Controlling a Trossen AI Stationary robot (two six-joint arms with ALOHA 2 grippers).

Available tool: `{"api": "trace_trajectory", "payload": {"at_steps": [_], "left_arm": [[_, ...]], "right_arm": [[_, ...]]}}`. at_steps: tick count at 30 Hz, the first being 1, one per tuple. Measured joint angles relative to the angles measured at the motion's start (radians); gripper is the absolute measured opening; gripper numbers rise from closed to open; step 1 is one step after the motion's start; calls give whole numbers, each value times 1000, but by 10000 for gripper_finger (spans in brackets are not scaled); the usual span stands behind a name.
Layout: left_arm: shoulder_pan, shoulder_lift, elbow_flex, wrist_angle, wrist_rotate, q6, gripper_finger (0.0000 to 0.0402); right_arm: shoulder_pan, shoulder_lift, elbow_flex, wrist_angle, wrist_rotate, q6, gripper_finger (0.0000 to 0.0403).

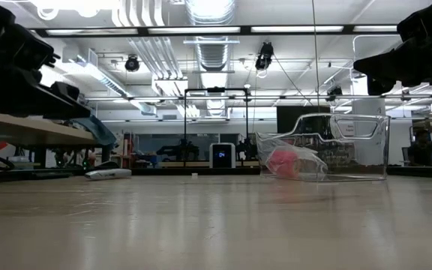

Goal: Roll bandage
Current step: Return to Home Position

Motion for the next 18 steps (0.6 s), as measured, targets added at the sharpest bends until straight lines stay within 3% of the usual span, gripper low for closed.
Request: {"api": "trace_trajectory", "payload": {"at_steps": [18], "left_arm": [[0,39,0,0,0,0,124]], "right_arm": [[0,0,0,0,0,0,0]]}}
